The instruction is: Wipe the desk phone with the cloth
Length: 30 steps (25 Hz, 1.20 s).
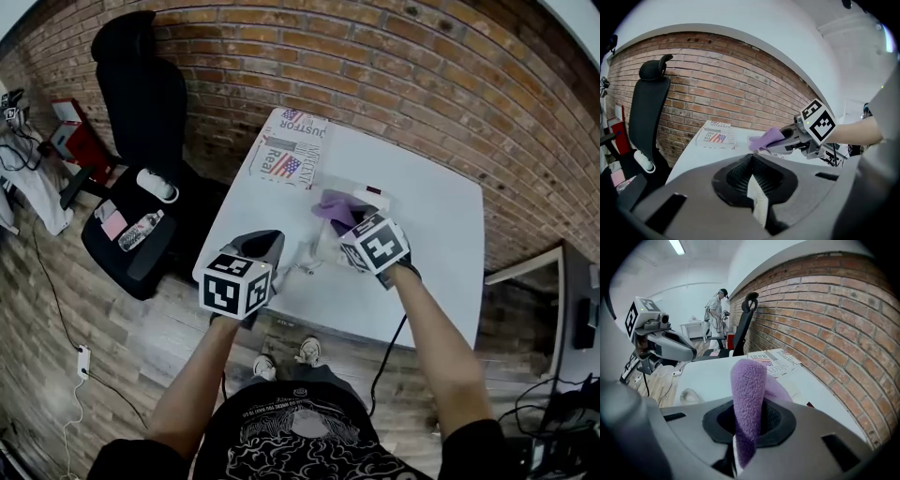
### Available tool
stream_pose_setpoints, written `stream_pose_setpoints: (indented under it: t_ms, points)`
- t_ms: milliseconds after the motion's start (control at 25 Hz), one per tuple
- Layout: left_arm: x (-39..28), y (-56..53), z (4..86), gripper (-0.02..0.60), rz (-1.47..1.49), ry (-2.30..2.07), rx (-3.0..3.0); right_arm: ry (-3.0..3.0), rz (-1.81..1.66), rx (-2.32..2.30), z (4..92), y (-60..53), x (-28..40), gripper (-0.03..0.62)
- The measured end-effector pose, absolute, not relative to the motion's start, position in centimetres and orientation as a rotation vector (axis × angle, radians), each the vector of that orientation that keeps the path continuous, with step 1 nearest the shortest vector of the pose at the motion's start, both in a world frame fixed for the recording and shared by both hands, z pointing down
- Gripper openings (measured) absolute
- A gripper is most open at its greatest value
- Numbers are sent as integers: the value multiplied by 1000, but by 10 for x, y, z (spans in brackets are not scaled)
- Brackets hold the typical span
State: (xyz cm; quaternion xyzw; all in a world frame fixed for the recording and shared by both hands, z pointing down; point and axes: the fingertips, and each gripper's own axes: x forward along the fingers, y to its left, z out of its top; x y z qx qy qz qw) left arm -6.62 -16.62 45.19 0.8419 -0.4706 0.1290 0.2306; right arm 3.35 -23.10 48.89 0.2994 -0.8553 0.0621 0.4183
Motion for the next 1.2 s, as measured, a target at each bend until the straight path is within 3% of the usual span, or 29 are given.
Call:
stream_pose_setpoints:
  t_ms: [1200]
  points:
    - [-80, -105, 463, 6, 399, -1156, 2384, -2099, 283, 822, 532, -134, 26, 46]
